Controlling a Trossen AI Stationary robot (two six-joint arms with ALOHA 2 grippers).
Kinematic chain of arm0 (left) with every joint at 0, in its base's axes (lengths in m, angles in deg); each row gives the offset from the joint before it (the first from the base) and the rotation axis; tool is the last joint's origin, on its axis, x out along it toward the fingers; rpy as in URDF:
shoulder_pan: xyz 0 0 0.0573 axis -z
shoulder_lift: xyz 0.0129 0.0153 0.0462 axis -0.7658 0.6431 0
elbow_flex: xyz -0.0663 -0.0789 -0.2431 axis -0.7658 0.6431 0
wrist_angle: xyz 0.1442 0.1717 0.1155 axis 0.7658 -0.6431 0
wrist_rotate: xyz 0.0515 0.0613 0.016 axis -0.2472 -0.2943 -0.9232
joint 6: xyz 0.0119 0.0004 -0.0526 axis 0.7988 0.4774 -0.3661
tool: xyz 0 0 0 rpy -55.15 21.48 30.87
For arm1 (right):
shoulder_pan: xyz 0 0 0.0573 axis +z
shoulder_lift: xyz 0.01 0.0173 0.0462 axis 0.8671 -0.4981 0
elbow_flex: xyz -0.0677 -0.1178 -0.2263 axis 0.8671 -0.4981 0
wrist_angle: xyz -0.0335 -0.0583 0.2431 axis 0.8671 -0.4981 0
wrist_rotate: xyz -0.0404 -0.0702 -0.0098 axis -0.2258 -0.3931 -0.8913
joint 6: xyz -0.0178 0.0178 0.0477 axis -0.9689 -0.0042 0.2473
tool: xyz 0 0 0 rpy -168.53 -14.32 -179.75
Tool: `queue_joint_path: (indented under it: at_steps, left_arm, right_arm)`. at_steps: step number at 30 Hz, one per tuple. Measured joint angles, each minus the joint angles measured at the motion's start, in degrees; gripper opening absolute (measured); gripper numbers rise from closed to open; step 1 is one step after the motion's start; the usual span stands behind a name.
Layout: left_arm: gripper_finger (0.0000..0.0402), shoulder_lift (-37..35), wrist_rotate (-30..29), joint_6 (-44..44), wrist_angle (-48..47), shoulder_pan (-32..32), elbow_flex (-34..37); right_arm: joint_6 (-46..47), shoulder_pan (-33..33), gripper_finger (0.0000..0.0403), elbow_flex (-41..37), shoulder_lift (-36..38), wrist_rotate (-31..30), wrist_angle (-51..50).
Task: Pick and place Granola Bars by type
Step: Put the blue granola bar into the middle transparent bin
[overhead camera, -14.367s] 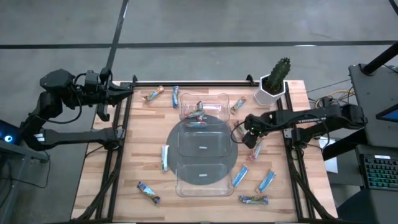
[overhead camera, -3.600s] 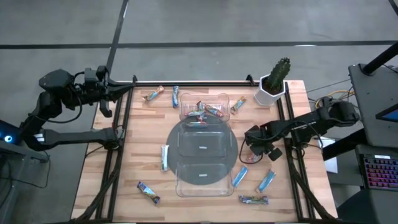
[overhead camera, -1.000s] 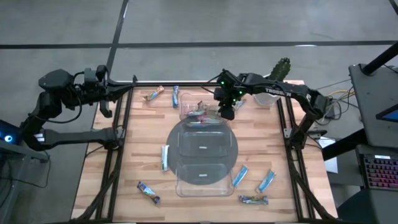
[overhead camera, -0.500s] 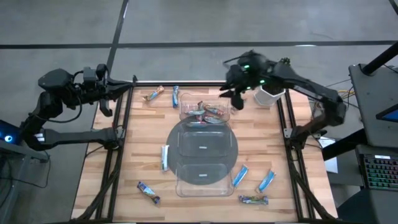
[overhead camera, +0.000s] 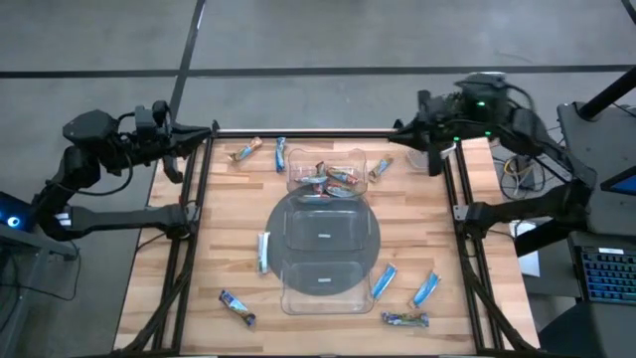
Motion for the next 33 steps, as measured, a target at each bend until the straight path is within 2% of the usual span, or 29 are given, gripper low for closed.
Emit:
queue_joint_path:
  at_steps: [5, 10, 14, 16, 20, 25, 28, 33]
  left_arm:
    - [0.0000, 2.22, -5.87, 1.66, 0.00, -0.02, 0.00]
    - [0.0000, 5.40, -6.40, 5.35, 2.02, -0.04, 0.00]
    - [0.0000, 8.05, -6.60, 2.77, 3.59, -0.62, -1.22]
    - [0.0000, 9.59, -6.32, 2.10, 3.34, -1.43, -3.40]
    - [0.0000, 13.45, -2.26, 10.94, -3.11, -2.07, -9.02]
    - [0.0000, 18.73, -2.07, 17.02, -12.78, -4.02, -18.26]
    - [0.0000, 21.43, -2.11, 17.16, -17.03, -6.50, -23.32]
    - [0.0000, 25.62, 0.47, 10.72, -18.18, -12.59, -29.69]
  right_arm:
    - [0.23, 0.00, 0.0009, 0.00, 4.04, -0.73, 0.00]
    - [1.30, -0.02, 0.0008, -0.02, 6.02, -2.30, -0.02]
    - [1.53, -0.02, 0.0008, -0.04, 6.88, -3.44, -0.07]
    - [1.67, -0.02, 0.0008, -0.05, 7.03, -3.48, -0.09]
    - [1.52, -0.02, 0.0008, -0.07, 7.01, -3.51, -0.14]
    - [1.26, -0.02, 0.0008, -0.07, 6.81, -3.48, -0.42]
    - [1.04, -0.02, 0.0008, -0.07, 6.77, -3.48, -0.44]
    - [1.03, -0.02, 0.0008, -0.07, 6.67, -3.46, -0.46]
